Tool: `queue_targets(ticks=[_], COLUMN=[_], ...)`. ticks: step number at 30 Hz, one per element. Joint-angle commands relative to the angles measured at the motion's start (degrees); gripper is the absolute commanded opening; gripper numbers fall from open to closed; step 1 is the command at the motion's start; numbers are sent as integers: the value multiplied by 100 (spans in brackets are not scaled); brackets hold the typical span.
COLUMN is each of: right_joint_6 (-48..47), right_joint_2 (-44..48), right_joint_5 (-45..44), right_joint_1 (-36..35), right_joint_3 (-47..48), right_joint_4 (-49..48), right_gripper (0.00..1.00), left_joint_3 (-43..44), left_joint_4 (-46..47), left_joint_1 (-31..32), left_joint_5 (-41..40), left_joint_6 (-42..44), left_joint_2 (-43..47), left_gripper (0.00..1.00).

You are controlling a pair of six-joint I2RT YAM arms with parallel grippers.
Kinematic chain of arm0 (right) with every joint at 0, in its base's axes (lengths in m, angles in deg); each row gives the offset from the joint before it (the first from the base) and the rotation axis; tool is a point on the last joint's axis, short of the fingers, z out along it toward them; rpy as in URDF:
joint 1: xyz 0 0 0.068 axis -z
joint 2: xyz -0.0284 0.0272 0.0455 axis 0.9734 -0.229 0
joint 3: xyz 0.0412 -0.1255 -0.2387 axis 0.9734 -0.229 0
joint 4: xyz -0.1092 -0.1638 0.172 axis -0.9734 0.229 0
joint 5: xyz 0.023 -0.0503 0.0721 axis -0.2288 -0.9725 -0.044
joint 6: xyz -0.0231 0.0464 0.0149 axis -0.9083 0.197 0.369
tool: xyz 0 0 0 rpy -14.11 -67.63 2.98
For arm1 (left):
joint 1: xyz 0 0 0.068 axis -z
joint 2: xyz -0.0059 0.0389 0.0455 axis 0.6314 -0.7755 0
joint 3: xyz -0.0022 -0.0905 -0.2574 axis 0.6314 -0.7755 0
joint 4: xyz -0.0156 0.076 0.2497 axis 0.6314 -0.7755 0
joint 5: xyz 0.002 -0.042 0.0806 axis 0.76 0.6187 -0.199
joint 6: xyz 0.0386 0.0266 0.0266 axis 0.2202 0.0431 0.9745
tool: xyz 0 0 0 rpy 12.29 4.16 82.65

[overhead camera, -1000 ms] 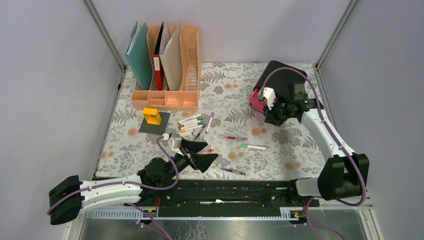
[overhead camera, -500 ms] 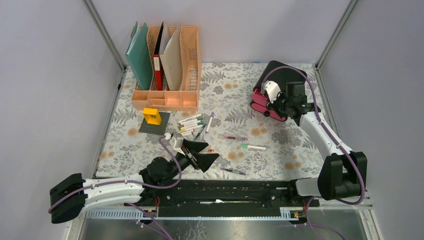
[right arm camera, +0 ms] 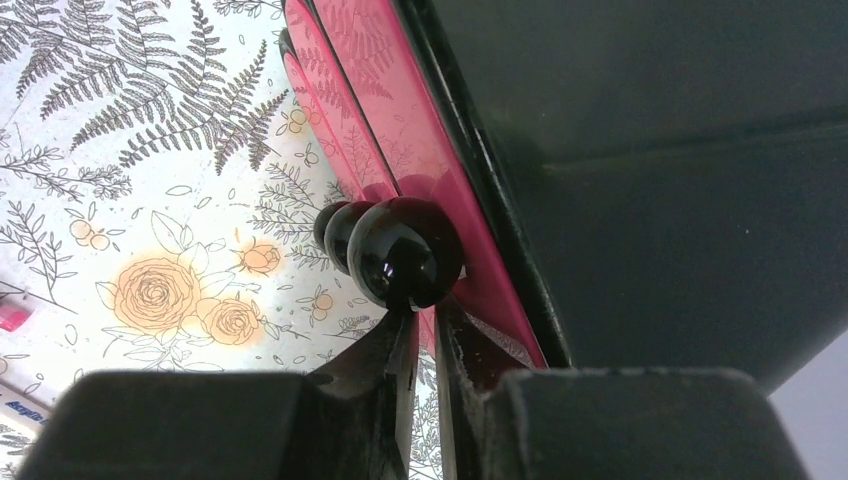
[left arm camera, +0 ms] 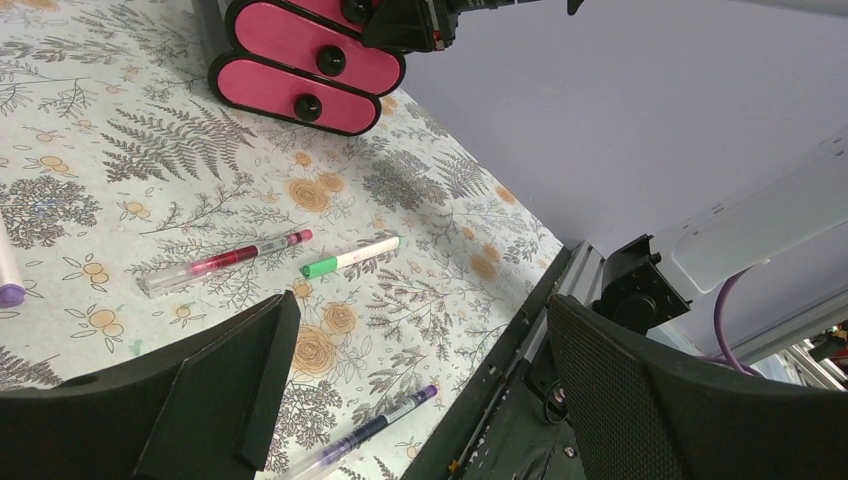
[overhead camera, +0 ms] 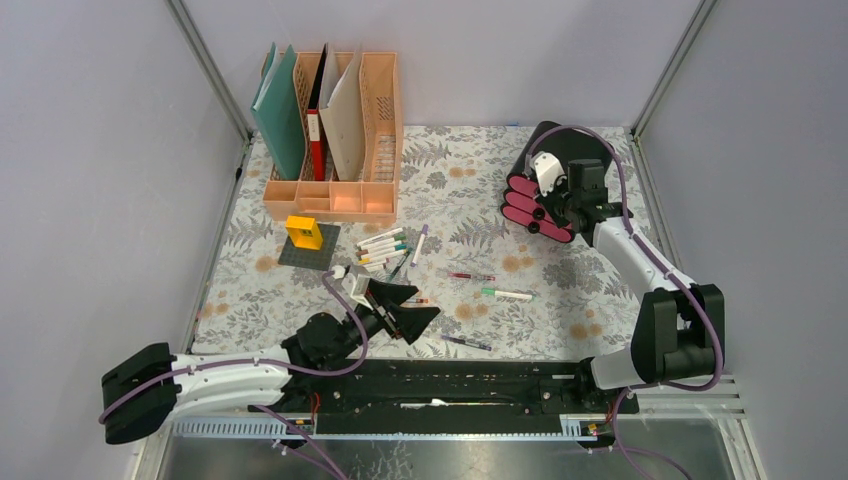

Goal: Organize the desk
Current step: Close the drawer in the storage box, then open the drawer in the storage box.

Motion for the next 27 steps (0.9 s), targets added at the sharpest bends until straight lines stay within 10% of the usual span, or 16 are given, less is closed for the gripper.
queue_targets(ticks=[1,27], right_joint_6=[254,1385], right_joint_2=[163,2821], right_joint_5=[-264,2995], right_joint_1=[6,14], right_joint_3=[90,-17], right_joint_4=[-496,1765], right_gripper=[18,61], left_joint_3=[65,1488], left_joint_4=[489,2066], left_joint_1=[-44,-658], left_joint_5=[99,1360], left_joint_6=[-77,-1487], left_joint_2=[-109,-3263], left_gripper=[99,99])
